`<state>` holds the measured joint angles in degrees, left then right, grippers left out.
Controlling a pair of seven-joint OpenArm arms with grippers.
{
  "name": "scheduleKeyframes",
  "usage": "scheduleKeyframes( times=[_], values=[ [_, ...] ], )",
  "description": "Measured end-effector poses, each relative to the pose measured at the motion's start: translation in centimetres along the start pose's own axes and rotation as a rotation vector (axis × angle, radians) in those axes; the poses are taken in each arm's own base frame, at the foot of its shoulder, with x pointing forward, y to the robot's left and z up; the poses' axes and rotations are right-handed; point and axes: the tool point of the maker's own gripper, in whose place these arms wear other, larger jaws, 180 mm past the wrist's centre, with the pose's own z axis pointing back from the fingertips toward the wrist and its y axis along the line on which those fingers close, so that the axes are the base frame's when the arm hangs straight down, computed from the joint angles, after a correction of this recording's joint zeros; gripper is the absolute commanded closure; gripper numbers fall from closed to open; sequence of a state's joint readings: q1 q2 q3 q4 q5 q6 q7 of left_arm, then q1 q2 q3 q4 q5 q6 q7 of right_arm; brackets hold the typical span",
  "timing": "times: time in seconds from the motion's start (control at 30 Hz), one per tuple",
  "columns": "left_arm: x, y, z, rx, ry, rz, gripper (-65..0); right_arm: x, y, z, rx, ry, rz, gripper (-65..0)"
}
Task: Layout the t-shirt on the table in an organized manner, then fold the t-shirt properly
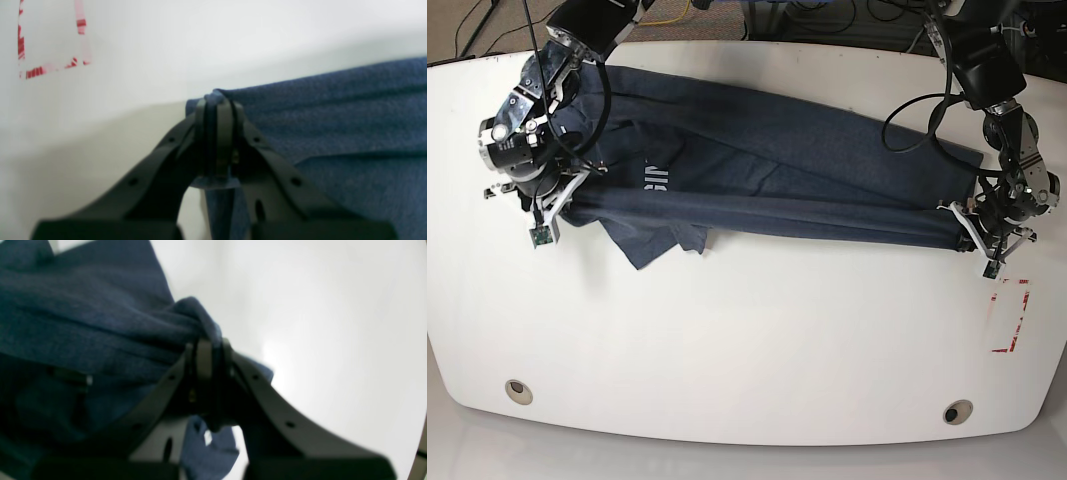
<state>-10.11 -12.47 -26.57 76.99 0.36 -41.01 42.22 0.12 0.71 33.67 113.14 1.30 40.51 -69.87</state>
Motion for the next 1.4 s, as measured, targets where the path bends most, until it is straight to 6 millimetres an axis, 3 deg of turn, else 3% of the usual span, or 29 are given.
scheduleKeyframes(
  times=[0.4,0.57,0.7,0.77,0.87,1.0,1.17,1.4],
  values=[
    [-3.0,0.0,0.4,0.001,0.064,-0.009,0.0,-4.7,2.2,0.1,0.089,0.084,-0.016,-2.5],
    [-3.0,0.3,0.5,0.008,0.065,-0.013,-1.0,-5.5,2.6,0.2,0.102,0.097,-0.018,-21.2],
    [-3.1,0.6,0.5,0.022,0.075,-0.016,-11.3,-6.3,2.1,0.3,0.08,0.126,-0.012,-44.2],
    [-3.2,0.7,0.5,0.028,0.081,-0.018,-17.5,-6.6,2.0,0.4,0.077,0.134,-0.013,-52.0],
    [-3.3,0.8,0.5,0.031,0.087,-0.015,-26.8,-6.7,2.0,0.4,0.077,0.137,-0.012,-57.9],
    [-3.6,1.0,0.6,0.035,0.115,-0.016,-34.0,-5.8,1.9,0.5,0.075,0.111,-0.014,-58.2],
    [-2.2,1.4,1.2,0.058,0.09,-0.037,-33.9,-2.9,1.6,0.3,0.077,0.038,-0.025,-58.3],
    [0.8,2.1,2.4,0.096,0.024,-0.07,-33.9,2.4,3.1,-1.0,0.2,-0.113,-0.092,-58.3]
  ],
)
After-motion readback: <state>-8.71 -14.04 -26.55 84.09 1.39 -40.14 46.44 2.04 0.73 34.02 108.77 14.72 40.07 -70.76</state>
